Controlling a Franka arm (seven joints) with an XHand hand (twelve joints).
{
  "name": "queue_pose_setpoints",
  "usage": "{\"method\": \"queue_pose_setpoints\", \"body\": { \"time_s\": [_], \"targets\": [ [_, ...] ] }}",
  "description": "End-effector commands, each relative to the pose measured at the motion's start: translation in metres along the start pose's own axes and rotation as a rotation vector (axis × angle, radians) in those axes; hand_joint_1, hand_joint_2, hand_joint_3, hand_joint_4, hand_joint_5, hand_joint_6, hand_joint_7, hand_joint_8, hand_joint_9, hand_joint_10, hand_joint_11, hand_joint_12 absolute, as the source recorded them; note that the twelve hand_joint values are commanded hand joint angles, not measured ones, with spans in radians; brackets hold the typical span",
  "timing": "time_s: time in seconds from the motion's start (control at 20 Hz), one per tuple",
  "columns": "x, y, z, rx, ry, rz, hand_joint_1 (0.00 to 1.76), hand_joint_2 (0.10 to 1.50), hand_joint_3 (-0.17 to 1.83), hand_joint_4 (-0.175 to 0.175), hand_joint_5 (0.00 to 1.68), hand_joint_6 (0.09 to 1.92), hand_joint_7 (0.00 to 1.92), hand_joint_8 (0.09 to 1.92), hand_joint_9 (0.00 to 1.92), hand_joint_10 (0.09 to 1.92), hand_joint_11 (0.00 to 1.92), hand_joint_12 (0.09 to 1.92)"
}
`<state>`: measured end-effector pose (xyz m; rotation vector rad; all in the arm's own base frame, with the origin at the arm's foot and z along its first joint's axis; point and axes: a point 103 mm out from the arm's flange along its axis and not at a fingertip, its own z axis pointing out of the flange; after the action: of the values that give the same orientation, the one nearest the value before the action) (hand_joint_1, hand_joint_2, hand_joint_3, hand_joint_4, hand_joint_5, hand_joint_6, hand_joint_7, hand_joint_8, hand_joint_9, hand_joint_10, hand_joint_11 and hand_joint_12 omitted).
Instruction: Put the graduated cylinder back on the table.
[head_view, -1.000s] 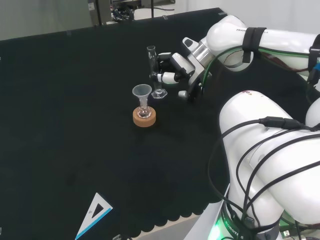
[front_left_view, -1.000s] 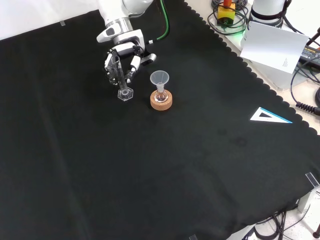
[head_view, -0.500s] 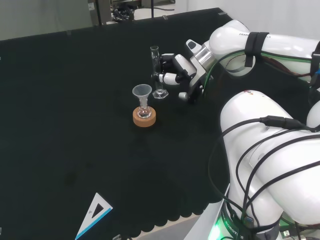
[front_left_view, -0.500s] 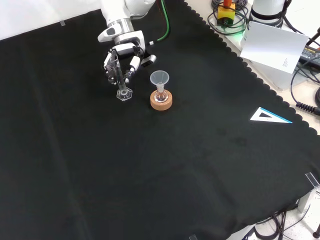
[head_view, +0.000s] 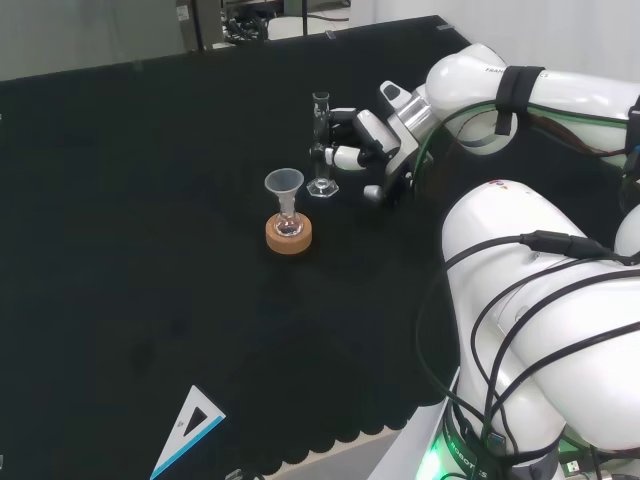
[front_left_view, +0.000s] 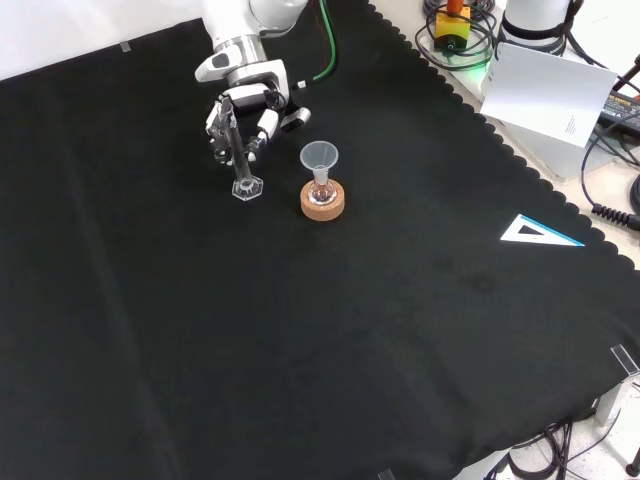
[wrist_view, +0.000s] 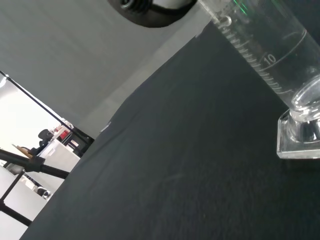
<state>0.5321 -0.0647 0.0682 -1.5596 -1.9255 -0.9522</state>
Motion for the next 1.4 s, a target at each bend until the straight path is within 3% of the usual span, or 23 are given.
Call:
{"method": "queue_pose_setpoints", "body": {
  "time_s": [0.05,0.3,0.45,0.75,0.95,1.15,1.4],
  "targets": [
    [0.0,-0.001,0.0,0.01,-0.005,-0.008,1.13,1.14,-0.01,-0.121,0.96,1.06,1.34,0.12,1.44,0.09,1.23,0.72],
    [0.008,0.002,0.012,0.051,-0.048,-0.025,1.13,1.15,0.0,-0.134,0.93,1.09,1.31,0.11,1.42,0.09,1.21,0.74],
    [0.009,0.001,0.015,0.06,-0.037,-0.022,1.13,1.15,0.0,-0.134,0.92,1.1,1.28,0.11,1.4,0.09,1.2,0.75],
    [-0.001,-0.002,0.004,0.06,0.003,-0.009,1.08,1.16,0.0,-0.051,0.9,1.13,1.17,0.19,1.35,0.09,1.06,0.93],
    [0.003,-0.001,0.007,0.069,-0.007,-0.006,1.06,1.15,0.0,-0.006,0.9,1.13,1.04,0.41,1.32,0.09,0.98,1.01],
    [-0.001,-0.002,0.002,0.067,-0.003,0.0,1.04,1.12,-0.13,-0.017,0.81,0.79,0.9,0.53,1.25,0.09,0.87,1.06],
    [0.008,0.001,0.011,0.082,-0.035,0.006,1.01,1.09,-0.17,-0.018,0.78,0.73,0.83,0.55,1.18,0.09,0.76,1.13]
  ]
}}
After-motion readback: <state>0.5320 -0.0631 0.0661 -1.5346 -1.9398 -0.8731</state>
